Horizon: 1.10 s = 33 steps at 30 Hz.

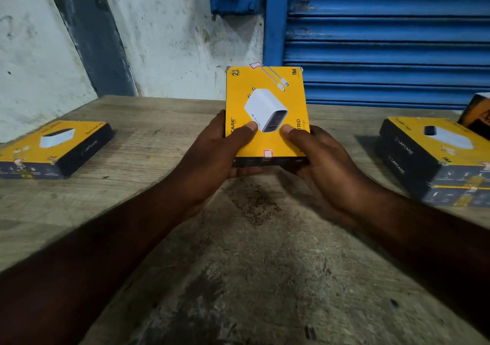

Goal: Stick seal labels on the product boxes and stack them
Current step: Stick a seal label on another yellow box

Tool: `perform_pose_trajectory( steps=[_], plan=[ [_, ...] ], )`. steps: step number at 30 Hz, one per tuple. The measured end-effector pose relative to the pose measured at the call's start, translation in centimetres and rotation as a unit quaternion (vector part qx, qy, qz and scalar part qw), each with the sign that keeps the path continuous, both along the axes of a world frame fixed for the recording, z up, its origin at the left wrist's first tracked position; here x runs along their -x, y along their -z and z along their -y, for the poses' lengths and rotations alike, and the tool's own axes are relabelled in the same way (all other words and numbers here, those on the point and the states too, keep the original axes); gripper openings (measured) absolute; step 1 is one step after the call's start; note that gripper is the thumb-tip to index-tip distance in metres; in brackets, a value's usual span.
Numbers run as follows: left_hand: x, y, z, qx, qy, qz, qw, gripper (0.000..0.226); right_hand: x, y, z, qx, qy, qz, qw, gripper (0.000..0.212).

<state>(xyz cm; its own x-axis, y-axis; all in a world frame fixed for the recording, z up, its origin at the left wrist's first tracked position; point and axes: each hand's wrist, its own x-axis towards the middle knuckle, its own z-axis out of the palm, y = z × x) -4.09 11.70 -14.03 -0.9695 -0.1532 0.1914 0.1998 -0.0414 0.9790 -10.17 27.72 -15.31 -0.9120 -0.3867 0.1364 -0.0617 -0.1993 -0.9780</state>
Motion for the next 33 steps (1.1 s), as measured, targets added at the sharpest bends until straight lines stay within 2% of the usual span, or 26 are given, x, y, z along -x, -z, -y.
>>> perform_pose_trajectory(
  steps=[4, 5, 9, 14, 24, 27, 30, 33],
  plan=[
    [0.11, 0.27, 0.37, 0.008, 0.007, 0.019, 1.000, 0.024, 0.03, -0.01, -0.21, -0.063, -0.015, -0.055, 0.996, 0.020],
    [0.13, 0.26, 0.43, 0.012, 0.015, 0.023, 1.000, 0.029, 0.02, -0.07, -0.33, -0.069, -0.009, -0.067, 0.995, 0.017],
    [0.46, 0.72, 0.53, 0.056, 0.036, 0.020, 0.998, 0.074, -0.03, -0.29, -0.75, -0.061, -0.005, -0.086, 0.994, 0.021],
    [0.41, 1.02, 0.51, 0.075, 0.013, -0.023, 0.997, 0.086, 0.18, -0.40, -0.62, -0.054, -0.036, -0.091, 0.994, 0.029],
    [0.44, 0.69, 0.65, 0.061, 0.009, -0.012, 0.998, 0.084, 0.12, -0.34, -0.64, -0.029, -0.072, -0.094, 0.993, 0.030],
    [0.46, 0.59, 0.55, 0.055, 0.014, -0.006, 0.998, 0.075, 0.02, -0.29, -0.64, -0.029, -0.068, -0.095, 0.993, 0.032],
    [0.47, 0.52, 0.49, 0.049, 0.028, -0.007, 0.998, 0.057, -0.12, -0.27, -0.70, -0.048, -0.051, -0.116, 0.991, 0.040],
    [0.54, 0.51, 0.61, 0.010, 0.042, -0.001, 0.999, 0.065, -0.22, -0.27, -0.78, -0.078, -0.032, -0.145, 0.986, 0.048]
  ],
)
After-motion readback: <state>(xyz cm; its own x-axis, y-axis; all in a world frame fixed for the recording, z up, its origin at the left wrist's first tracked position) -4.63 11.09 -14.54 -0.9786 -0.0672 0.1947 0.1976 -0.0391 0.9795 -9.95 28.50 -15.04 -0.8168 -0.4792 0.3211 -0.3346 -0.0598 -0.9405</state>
